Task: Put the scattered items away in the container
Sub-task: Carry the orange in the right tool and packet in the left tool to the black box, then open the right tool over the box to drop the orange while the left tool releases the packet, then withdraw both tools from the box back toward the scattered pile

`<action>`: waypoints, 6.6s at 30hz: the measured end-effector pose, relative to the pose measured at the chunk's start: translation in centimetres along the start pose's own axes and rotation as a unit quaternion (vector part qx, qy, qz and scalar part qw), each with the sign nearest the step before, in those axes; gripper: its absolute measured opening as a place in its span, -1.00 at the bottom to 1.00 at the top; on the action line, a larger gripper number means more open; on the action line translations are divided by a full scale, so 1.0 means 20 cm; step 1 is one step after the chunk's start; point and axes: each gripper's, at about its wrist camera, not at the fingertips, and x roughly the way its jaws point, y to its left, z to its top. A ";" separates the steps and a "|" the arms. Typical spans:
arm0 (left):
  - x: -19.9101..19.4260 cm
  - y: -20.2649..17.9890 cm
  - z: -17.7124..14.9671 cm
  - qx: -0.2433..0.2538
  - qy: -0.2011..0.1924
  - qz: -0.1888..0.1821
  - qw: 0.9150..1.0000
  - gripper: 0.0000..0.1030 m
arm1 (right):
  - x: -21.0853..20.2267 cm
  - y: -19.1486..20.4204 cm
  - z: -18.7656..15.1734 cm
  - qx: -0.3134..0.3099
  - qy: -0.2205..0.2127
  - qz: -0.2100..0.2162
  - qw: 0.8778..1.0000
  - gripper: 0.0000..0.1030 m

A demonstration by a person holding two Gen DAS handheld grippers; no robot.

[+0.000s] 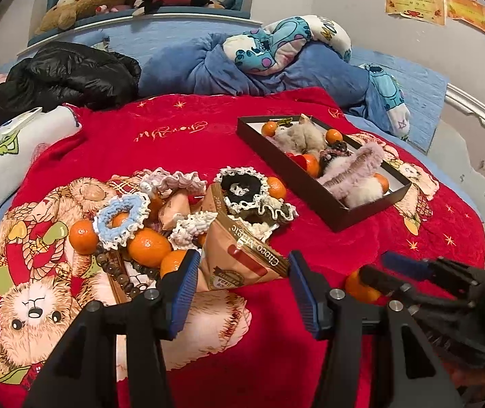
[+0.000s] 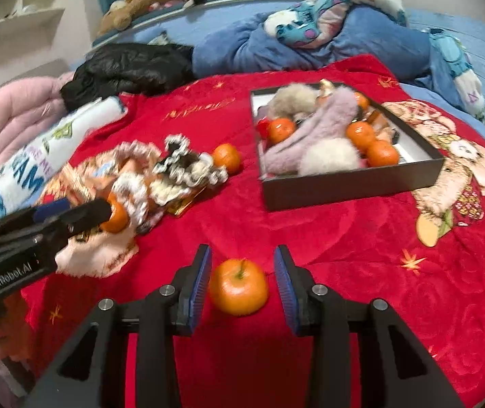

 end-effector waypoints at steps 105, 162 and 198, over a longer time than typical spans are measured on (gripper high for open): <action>1.35 -0.28 1.11 -0.022 0.132 -0.063 0.989 0.06 | 0.71 -0.75 1.25 0.031 0.020 0.060 0.997 -0.25; 1.09 -0.34 1.15 -0.003 -0.013 -0.041 0.999 1.00 | 0.57 -0.93 1.32 0.115 -0.084 0.148 0.979 1.00; -0.53 0.74 0.38 -0.050 -0.108 0.100 0.988 1.00 | -0.25 0.32 0.63 -0.005 -0.227 0.169 0.959 1.00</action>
